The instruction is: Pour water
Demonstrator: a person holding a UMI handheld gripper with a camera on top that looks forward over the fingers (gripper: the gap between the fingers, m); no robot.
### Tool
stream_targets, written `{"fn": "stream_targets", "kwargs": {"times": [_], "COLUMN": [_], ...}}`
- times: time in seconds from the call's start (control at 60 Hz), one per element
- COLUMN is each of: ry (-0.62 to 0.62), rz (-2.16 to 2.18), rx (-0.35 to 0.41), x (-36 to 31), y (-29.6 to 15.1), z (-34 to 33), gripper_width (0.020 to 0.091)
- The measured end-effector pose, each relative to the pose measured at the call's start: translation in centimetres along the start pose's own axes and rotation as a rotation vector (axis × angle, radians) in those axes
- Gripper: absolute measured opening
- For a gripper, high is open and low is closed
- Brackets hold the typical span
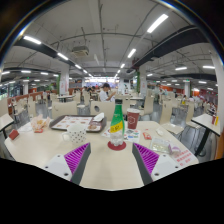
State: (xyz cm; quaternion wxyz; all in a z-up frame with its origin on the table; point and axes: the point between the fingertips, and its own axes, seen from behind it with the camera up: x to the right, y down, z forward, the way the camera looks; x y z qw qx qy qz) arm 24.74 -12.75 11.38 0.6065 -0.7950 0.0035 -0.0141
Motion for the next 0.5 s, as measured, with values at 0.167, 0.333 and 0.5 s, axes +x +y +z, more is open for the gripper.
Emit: {"fn": "stream_targets", "kwargs": {"times": [0.167, 0.333, 0.5], "ry": [-0.029, -0.039, -0.043], "rz": [-0.055, -0.055, -0.02], "rx": [0.033, 0.052, 0.073], "x": [-3.3, -4.1, -3.9], "y": [1.1, 1.4, 1.1], "z": [-6.6, -10.2, -11.3], "gripper_width": [0.0853, 0.0849, 0.0852]}}
